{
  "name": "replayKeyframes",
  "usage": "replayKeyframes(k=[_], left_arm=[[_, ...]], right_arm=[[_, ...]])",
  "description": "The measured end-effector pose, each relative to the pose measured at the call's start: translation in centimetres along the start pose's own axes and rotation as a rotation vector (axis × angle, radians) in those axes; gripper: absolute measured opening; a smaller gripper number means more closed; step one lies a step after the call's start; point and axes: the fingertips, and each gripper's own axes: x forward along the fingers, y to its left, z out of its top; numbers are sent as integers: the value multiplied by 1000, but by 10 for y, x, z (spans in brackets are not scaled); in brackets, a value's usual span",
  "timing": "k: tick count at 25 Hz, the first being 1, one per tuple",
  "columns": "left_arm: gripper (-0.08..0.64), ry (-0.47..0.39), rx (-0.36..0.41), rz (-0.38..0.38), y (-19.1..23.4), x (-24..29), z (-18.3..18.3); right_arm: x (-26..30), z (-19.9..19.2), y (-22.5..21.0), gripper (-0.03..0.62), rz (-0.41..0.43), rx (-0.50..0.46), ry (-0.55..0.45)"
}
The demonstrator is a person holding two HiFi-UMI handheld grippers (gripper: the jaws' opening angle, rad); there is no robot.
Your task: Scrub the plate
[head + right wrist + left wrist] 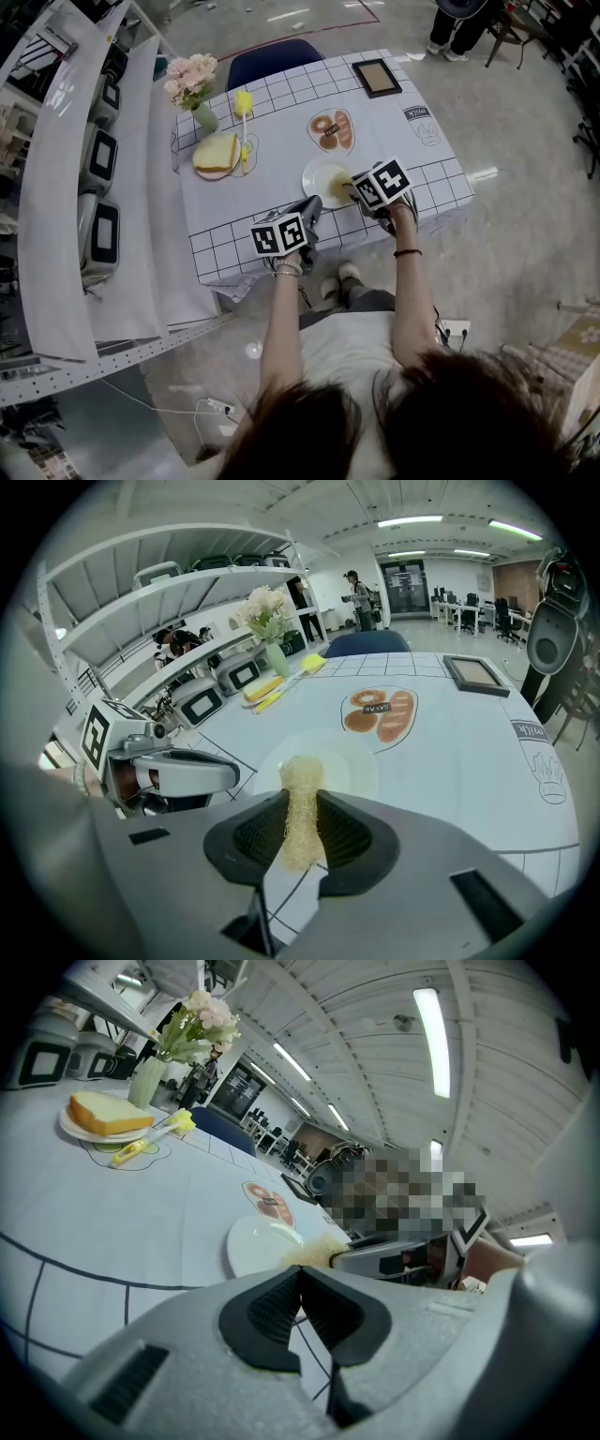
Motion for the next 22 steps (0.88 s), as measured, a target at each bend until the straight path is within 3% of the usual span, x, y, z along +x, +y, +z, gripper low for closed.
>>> replayKeyframes(k=[22], left_arm=[[11, -14, -18, 36, 16, -17, -2]], right_arm=[[25, 6, 42, 80, 136, -56, 48]])
